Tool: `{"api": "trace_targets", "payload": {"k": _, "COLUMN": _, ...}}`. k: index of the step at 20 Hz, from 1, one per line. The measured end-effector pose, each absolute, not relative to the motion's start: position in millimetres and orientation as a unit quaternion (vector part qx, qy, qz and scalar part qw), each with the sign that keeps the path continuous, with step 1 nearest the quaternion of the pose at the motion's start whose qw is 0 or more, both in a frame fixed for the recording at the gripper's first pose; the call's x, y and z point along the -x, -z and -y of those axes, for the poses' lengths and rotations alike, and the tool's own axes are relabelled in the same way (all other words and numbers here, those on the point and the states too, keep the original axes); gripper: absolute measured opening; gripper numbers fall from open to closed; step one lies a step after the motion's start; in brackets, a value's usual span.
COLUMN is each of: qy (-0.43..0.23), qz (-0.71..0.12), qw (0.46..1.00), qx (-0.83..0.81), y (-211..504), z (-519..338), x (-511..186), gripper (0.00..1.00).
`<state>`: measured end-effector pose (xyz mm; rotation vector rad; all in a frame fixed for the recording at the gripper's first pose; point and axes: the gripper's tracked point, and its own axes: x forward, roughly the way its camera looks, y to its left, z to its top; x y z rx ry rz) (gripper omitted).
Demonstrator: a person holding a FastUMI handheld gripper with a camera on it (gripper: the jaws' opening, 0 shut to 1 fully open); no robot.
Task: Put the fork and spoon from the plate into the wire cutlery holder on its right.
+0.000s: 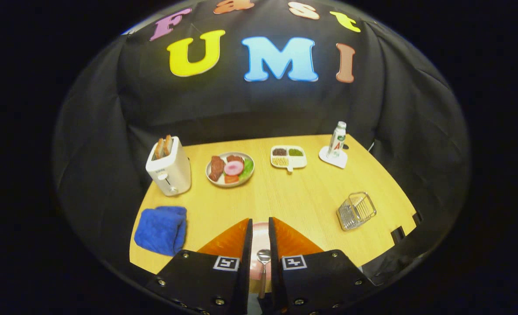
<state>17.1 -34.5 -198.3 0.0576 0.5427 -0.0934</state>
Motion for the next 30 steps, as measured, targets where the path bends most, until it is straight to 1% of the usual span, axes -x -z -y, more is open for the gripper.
{"api": "trace_targets", "payload": {"k": 5, "qy": 0.069, "qz": -0.361, "qw": 0.930, "qx": -0.013, "y": 262.4, "z": 49.1, "x": -12.7, "gripper": 0.21}}
{"api": "trace_targets", "payload": {"k": 10, "qy": 0.086, "qz": -0.456, "qw": 0.886, "qx": 0.004, "y": 313.8, "z": 59.2, "x": -4.2, "gripper": 0.21}}
{"api": "trace_targets", "payload": {"k": 15, "qy": 0.080, "qz": -0.530, "qw": 0.843, "qx": 0.039, "y": 350.5, "z": 62.8, "x": 2.9, "gripper": 0.21}}
{"api": "trace_targets", "payload": {"k": 17, "qy": 0.076, "qz": -0.551, "qw": 0.829, "qx": 0.048, "y": 360.8, "z": 63.6, "x": 3.6, "gripper": 0.21}}
{"api": "trace_targets", "payload": {"k": 18, "qy": 0.073, "qz": -0.563, "qw": 0.822, "qx": 0.049, "y": 364.0, "z": 62.6, "x": 4.8, "gripper": 0.26}}
{"api": "trace_targets", "payload": {"k": 23, "qy": 0.061, "qz": -0.593, "qw": 0.802, "qx": 0.040, "y": 382.7, "z": 62.4, "x": -1.5, "gripper": 0.26}}
{"api": "trace_targets", "payload": {"k": 30, "qy": 0.058, "qz": -0.604, "qw": 0.795, "qx": 0.018, "y": 402.0, "z": 64.4, "x": -5.7, "gripper": 0.26}}
